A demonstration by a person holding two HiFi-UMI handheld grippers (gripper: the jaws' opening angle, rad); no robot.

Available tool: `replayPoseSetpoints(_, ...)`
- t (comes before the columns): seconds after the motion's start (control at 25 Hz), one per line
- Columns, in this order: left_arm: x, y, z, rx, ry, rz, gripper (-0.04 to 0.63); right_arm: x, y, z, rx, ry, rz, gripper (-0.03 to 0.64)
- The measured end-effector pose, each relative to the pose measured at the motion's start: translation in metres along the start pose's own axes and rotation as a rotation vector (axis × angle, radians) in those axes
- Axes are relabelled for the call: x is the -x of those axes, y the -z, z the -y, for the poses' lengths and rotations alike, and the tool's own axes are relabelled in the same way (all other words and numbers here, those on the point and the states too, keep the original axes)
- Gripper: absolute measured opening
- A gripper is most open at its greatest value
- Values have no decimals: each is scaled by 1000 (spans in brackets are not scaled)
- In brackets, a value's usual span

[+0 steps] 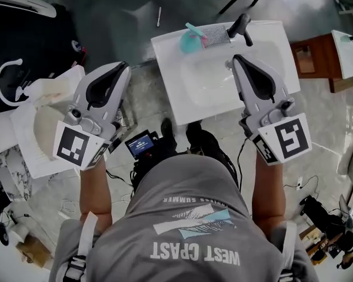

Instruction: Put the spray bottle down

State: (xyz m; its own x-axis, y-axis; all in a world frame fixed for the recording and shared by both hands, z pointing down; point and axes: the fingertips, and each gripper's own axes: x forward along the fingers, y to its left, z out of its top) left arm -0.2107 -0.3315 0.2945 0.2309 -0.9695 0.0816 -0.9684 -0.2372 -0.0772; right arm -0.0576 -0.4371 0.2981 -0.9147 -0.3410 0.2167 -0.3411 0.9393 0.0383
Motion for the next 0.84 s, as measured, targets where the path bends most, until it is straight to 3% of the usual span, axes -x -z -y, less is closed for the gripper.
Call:
replayPoseSetpoints(0.56,10,-31,28,-33,86,49,2,65,-26,-22,11,91,11,-2)
replayPoseSetpoints(0.84,17,-21,44,-42,100,48,2,80,-14,-31,23,109,17,-2)
